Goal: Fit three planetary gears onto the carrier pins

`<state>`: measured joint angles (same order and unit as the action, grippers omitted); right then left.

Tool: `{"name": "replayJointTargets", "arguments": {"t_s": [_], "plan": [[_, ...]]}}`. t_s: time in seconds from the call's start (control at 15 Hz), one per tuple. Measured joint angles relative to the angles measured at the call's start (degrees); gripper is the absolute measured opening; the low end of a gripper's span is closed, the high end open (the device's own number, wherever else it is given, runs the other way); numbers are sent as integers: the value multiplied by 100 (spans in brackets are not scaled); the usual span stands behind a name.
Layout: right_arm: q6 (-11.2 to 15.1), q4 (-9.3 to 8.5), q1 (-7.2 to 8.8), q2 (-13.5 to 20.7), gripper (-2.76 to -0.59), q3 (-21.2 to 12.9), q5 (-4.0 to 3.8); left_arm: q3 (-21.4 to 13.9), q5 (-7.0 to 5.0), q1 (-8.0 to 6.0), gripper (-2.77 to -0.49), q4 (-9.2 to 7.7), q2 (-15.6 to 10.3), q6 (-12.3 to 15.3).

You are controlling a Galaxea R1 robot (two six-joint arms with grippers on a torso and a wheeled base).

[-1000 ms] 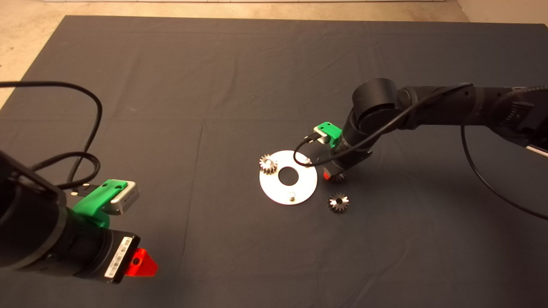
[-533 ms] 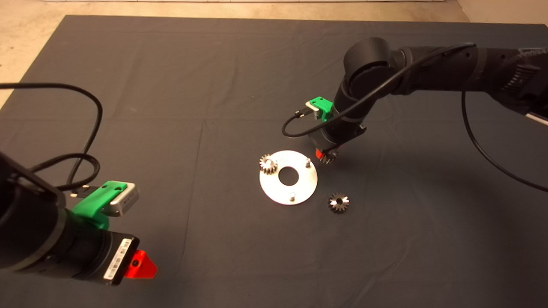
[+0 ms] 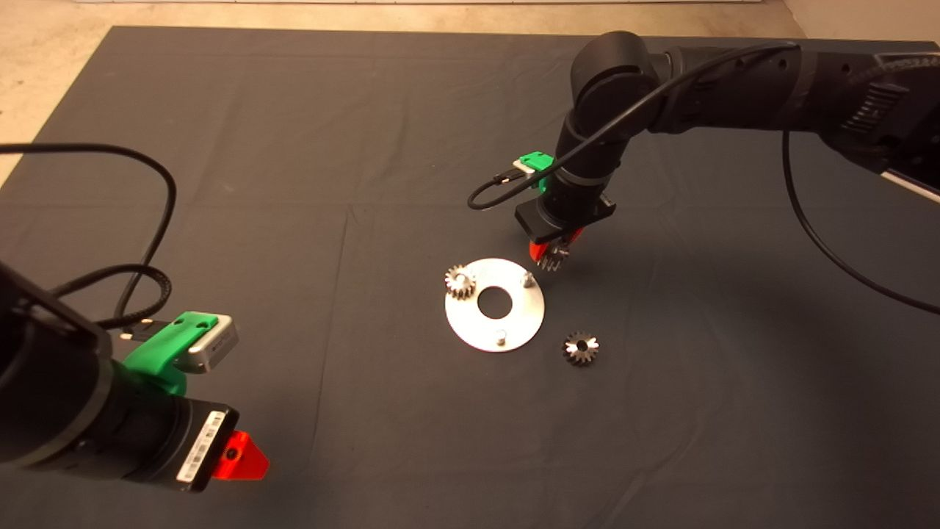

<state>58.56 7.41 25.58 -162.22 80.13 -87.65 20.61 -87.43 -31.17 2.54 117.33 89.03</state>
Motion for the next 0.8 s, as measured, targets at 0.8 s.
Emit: {"name": "replayJointTargets", "arguments": {"t_s": [0.8], "plan": [[-24,-88,-57,-203,-231,55,0,-11,0,0,-79,-45,-8,0]]}}
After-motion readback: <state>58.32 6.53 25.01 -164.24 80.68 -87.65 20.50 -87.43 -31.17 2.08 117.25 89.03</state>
